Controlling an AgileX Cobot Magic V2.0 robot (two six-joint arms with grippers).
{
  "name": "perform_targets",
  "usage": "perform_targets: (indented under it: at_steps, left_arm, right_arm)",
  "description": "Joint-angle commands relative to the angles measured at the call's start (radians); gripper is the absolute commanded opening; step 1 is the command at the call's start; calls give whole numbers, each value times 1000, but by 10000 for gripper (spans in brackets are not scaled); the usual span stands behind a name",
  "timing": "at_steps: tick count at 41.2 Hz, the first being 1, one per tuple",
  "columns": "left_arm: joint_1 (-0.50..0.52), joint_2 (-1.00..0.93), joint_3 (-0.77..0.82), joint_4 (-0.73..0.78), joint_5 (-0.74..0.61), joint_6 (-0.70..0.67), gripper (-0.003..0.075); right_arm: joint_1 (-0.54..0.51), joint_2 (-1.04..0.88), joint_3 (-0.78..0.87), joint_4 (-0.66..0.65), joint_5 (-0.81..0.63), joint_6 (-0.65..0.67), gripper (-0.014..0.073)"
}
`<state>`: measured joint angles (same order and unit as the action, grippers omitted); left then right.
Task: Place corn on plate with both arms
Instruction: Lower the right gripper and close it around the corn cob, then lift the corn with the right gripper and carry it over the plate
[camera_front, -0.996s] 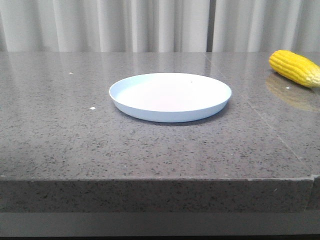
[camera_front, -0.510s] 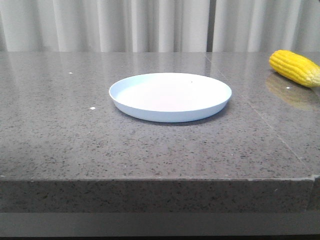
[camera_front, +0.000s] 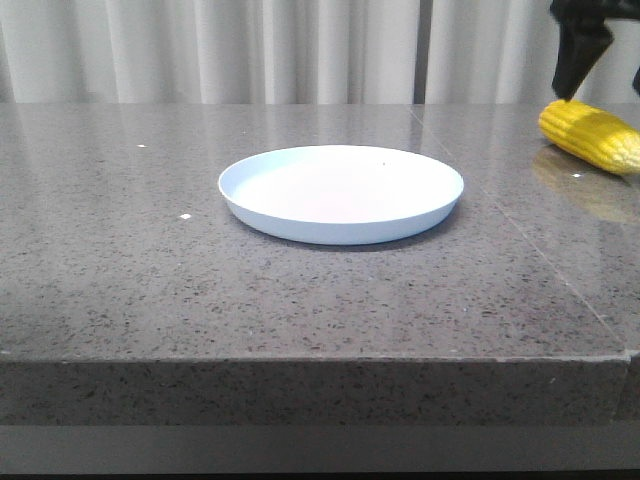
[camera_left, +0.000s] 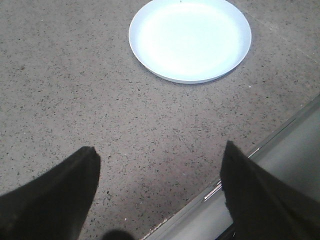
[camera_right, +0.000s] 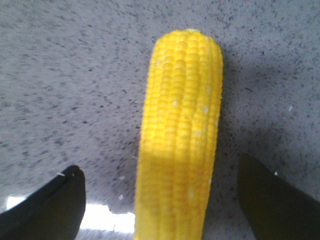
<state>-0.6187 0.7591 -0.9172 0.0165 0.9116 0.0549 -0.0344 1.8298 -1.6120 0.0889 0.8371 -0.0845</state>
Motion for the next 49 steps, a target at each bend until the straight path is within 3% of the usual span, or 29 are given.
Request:
perform_targets:
  at_steps: [1,13,15,20,22,35,49]
  left_arm:
    - [-7,-2,-27,-10,-64,-10,491]
    - [-7,-2,-27,-10,-64,-10,491]
    - [-7,-2,-27,-10,-64,-10,491]
    - [-7,-2,-27,-10,-64,-10,491]
    - [-7,-2,-27,-10,-64,-10,491]
    - [-7,-2,-27,-10,-64,-10,491]
    - [-7,-2,-27,-10,-64,-10,491]
  right_arm:
    - [-6,4,-56,-43,-45,-16,636]
    - [-6,81,-75,-56,-68,-16,619]
    - [-6,82,-78,-56,-64,-16,567]
    - [-6,78,-78,-52,-54,-16,289]
    - [-6,76,-79,-50,-48,-16,236]
    - [52,-49,-79,0,33,-16,285]
    - [339,-181,-77,19,108,-14,285]
